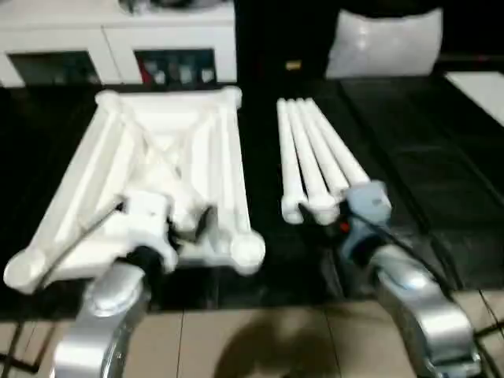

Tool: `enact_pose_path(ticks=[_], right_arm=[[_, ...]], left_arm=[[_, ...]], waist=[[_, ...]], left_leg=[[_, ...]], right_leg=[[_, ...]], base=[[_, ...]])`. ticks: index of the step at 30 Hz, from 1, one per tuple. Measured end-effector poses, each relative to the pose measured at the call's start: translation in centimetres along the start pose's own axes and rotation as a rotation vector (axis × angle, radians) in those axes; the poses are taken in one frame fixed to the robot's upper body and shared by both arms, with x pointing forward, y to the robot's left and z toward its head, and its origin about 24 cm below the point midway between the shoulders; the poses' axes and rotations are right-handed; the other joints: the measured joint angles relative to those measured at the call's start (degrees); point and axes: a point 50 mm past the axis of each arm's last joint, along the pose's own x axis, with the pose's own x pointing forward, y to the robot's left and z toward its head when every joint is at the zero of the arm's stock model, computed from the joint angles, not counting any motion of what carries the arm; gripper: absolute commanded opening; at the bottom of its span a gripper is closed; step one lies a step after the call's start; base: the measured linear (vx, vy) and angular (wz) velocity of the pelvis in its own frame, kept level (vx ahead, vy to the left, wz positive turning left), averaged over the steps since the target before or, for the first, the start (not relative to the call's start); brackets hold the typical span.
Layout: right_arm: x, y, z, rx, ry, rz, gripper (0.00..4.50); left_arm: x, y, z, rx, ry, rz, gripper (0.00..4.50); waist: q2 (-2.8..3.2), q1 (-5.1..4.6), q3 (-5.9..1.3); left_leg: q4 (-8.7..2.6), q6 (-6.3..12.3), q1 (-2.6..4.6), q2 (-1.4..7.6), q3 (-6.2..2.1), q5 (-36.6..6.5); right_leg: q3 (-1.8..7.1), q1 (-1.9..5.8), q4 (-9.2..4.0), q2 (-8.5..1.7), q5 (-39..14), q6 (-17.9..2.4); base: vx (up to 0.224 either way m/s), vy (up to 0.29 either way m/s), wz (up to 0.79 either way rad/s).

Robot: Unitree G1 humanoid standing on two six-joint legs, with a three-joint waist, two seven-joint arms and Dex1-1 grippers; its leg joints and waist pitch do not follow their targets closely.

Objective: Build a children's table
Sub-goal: Move to table, then move table base

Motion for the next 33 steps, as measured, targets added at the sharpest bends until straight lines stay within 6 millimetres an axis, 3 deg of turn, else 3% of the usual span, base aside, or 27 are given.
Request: enact_pose_path(ticks=[1,2,3,5,7,8,10,15,18,21,24,30,33], right_arm=[[0.0,0.0,0.2,-0.007,-0.005,0.007,4.50],[0.0,0.0,0.4,-0.015,-0.011,0.018,4.50],[0.2,0.5,0.3,-0.011,-0.009,0.039,4.50],[0.4,1.2,0.9,-0.022,-0.027,0.086,4.50],[0.3,0.7,1.0,-0.045,-0.028,0.092,4.50],[0.3,0.6,1.0,-0.051,-0.025,0.096,4.50],[0.0,0.0,1.1,-0.071,-0.027,0.116,4.50],[-0.3,-0.2,1.6,-0.129,-0.071,0.207,4.50],[-0.6,-0.3,1.7,-0.137,-0.073,0.258,4.50],[-0.9,-0.3,1.7,-0.143,-0.064,0.331,4.50],[-1.1,-0.2,1.7,-0.127,-0.058,0.409,4.50],[-2.4,-0.3,0.5,-0.167,0.042,0.598,4.50],[-3.1,0.1,-0.9,-0.172,0.117,0.690,4.50]], left_arm=[[0.0,0.1,0.0,0.001,-0.001,0.000,4.43],[-0.1,0.2,0.1,0.001,-0.006,0.001,4.43],[-0.3,0.5,0.0,-0.001,-0.001,0.011,4.43],[-0.5,1.0,0.0,0.017,0.006,0.014,4.43],[-0.6,1.1,0.0,0.044,0.017,-0.014,4.43],[-0.6,1.0,0.0,0.058,0.028,-0.037,4.43],[-0.7,0.6,-0.1,0.076,0.054,-0.123,4.43],[-0.9,0.5,0.4,0.123,0.048,-0.283,4.43],[-1.1,0.4,0.9,0.165,0.035,-0.386,4.43],[-1.2,0.5,1.8,0.216,0.058,-0.514,4.43],[-0.9,0.2,1.8,0.235,0.082,-0.595,4.08],[-1.5,0.5,0.4,0.273,0.242,-0.784,4.05],[-1.4,0.6,-0.2,0.276,0.281,-0.818,3.68]], waist=[[1.08,0.24,-0.01],[2.69,0.40,0.08],[2.74,0.15,0.05],[1.66,-0.37,-0.18],[0.82,-0.19,-0.49],[0.50,-0.14,-0.55],[0.35,0.11,-0.56],[0.64,0.13,-0.25],[1.34,0.01,0.31],[1.59,0.12,0.61],[1.62,0.03,0.58],[1.70,0.19,0.31],[2.20,0.67,0.22]], left_leg=[[-3.17,-0.20,-0.73,1.09,-0.03,1.39],[-4.58,-3.38,-0.50,2.62,-0.37,5.51],[-4.39,-2.80,-0.32,2.56,-0.55,4.88],[-4.08,-2.60,-0.38,1.69,-0.46,4.72],[-4.07,-2.49,-0.38,0.26,-0.72,4.65],[-4.16,-2.54,-0.49,-0.33,-0.68,4.69],[-5.33,-3.13,-0.97,-0.29,-0.33,5.20],[-5.97,-3.68,-0.64,0.83,0.45,5.43],[-5.96,-3.67,-0.32,1.19,1.18,5.53],[-6.10,-3.68,0.09,1.47,1.93,5.53],[-6.10,-3.68,0.34,1.62,2.07,5.53],[-6.13,-3.38,0.28,1.92,2.24,6.04],[-6.18,-3.35,0.17,2.00,2.35,6.03]], right_leg=[[-1.00,0.89,-0.54,0.96,-0.28,-0.10],[-1.83,1.75,-0.46,2.20,-1.02,0.18],[-2.04,1.47,0.13,1.92,-1.41,-0.17],[-1.46,-0.65,2.99,0.91,-1.05,-0.52],[0.99,-2.64,1.70,-0.98,0.87,2.98],[1.85,-2.95,0.96,-1.54,0.81,4.41],[2.00,-3.40,0.89,-1.42,1.25,4.11],[1.68,-3.04,0.08,-1.01,1.99,2.71],[1.74,-2.80,0.04,-1.07,2.34,2.14],[1.78,-2.62,0.04,-1.26,2.55,1.79],[1.75,-2.45,-0.08,-1.27,2.55,1.81],[1.55,-2.45,-0.22,-1.18,2.75,1.57],[1.46,-2.46,-0.39,-1.19,2.74,1.54]], base=[[0.151,0.001,-0.08],[0.188,0.081,-0.08],[0.188,0.081,-0.08],[0.183,0.076,0.01],[0.090,0.072,-0.01],[-0.018,0.053,-0.04],[-0.009,0.027,-0.02],[-0.040,-0.012,0.00],[-0.079,0.006,0.02],[-0.065,0.007,-0.01],[0.000,0.000,0.00],[0.008,-0.001,0.00],[0.000,0.000,0.00]])
